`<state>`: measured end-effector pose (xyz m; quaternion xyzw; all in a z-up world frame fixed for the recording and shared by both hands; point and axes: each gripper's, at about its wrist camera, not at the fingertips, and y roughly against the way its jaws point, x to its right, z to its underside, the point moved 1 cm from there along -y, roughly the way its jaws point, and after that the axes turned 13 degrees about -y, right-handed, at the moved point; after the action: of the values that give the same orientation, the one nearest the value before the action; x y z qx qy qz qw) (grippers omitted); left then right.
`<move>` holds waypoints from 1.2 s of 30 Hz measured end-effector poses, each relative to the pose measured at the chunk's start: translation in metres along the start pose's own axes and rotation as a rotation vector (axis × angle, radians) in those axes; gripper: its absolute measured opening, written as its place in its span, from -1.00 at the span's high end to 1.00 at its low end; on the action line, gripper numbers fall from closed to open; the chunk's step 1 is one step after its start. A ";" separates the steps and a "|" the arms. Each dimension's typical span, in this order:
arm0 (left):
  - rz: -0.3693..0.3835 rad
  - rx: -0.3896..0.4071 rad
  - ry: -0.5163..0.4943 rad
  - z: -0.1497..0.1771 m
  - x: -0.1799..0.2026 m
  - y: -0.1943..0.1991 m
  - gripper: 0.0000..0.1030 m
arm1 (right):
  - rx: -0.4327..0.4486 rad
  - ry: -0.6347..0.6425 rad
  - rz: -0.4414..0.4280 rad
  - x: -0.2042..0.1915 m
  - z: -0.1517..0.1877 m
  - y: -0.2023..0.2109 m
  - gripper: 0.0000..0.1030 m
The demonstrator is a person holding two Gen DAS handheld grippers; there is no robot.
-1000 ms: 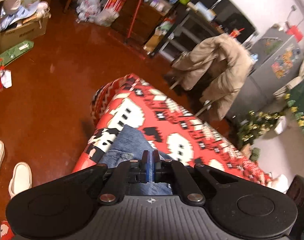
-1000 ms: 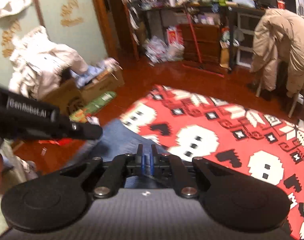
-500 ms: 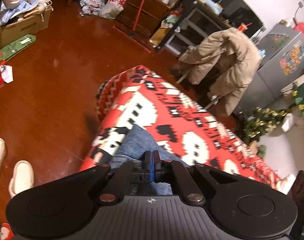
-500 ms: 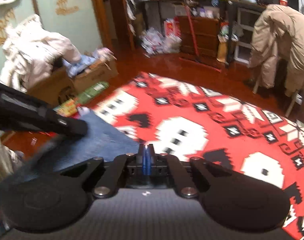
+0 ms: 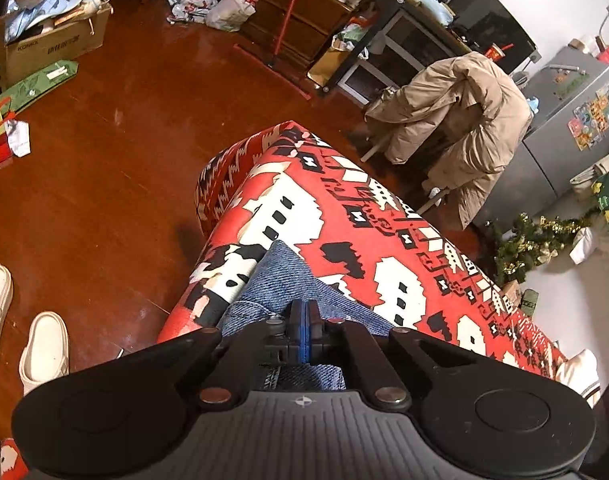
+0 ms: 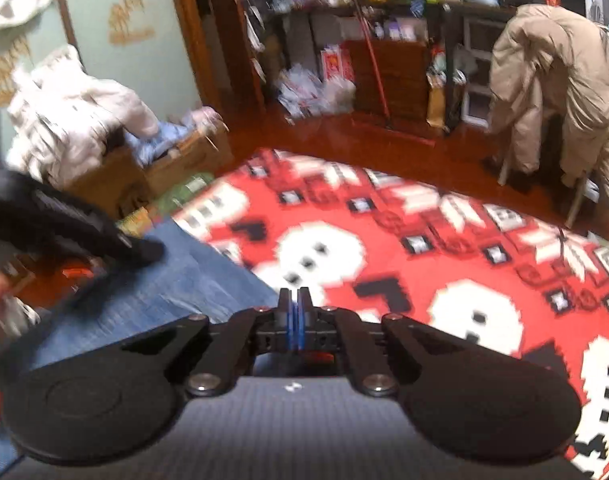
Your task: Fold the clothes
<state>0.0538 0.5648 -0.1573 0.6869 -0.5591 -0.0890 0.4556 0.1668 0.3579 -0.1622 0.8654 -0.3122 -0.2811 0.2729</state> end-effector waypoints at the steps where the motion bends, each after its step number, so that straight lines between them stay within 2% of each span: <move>1: -0.004 -0.002 -0.003 0.000 0.001 0.003 0.95 | 0.002 -0.019 0.012 0.005 0.000 0.001 0.96; 3: -0.024 -0.003 -0.028 0.000 0.009 0.014 0.96 | 0.004 -0.061 0.022 0.013 -0.004 0.013 0.96; 6: -0.039 0.000 -0.094 0.004 0.030 0.034 0.95 | 0.023 -0.048 0.020 0.016 -0.008 0.043 0.96; 11: -0.044 0.022 -0.143 0.022 0.065 0.082 0.95 | 0.017 -0.031 0.015 0.005 -0.009 0.113 0.90; 12: -0.052 0.027 -0.152 0.027 0.072 0.092 0.87 | 0.014 -0.031 0.014 0.001 -0.008 0.127 0.87; 13: -0.058 0.028 -0.159 0.033 0.078 0.103 0.68 | 0.009 -0.038 0.010 -0.004 -0.006 0.140 0.74; 15: -0.067 0.024 -0.169 0.045 0.091 0.125 0.41 | -0.005 -0.065 -0.001 -0.014 0.000 0.166 0.54; 18: -0.092 0.005 -0.197 0.065 0.111 0.155 0.13 | -0.018 -0.100 -0.009 -0.032 0.011 0.203 0.18; 19: -0.099 0.003 -0.207 0.072 0.117 0.165 0.09 | -0.016 -0.102 -0.010 -0.039 0.015 0.215 -0.04; 20: -0.105 0.000 -0.218 0.079 0.123 0.174 0.06 | -0.014 -0.105 -0.011 -0.047 0.021 0.227 -0.35; 22: -0.123 -0.005 -0.225 0.095 0.130 0.193 -0.11 | -0.009 -0.110 -0.017 -0.060 0.032 0.248 -0.59; 25: -0.115 -0.017 -0.203 0.119 0.136 0.219 -0.18 | -0.001 -0.117 -0.022 -0.081 0.050 0.280 -0.87; 27: -0.120 -0.011 -0.190 0.134 0.136 0.236 -0.21 | 0.009 -0.117 -0.009 -0.095 0.065 0.300 -0.99; 30: -0.177 0.012 -0.222 0.155 0.141 0.260 -0.31 | 0.007 -0.075 0.044 -0.119 0.089 0.324 -0.99; 32: -0.231 0.020 -0.248 0.164 0.142 0.274 -0.46 | -0.002 -0.020 0.121 -0.138 0.106 0.335 -0.99; 33: -0.253 0.022 -0.252 0.168 0.142 0.280 -0.60 | -0.005 0.006 0.162 -0.146 0.113 0.339 -0.99; 36: -0.316 0.032 -0.255 0.180 0.138 0.297 -0.65 | -0.034 0.092 0.273 -0.170 0.132 0.346 -0.99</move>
<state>-0.2142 0.3646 0.0089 0.7564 -0.4989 -0.2366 0.3506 -0.1638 0.2095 0.0241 0.8222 -0.4093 -0.2065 0.3373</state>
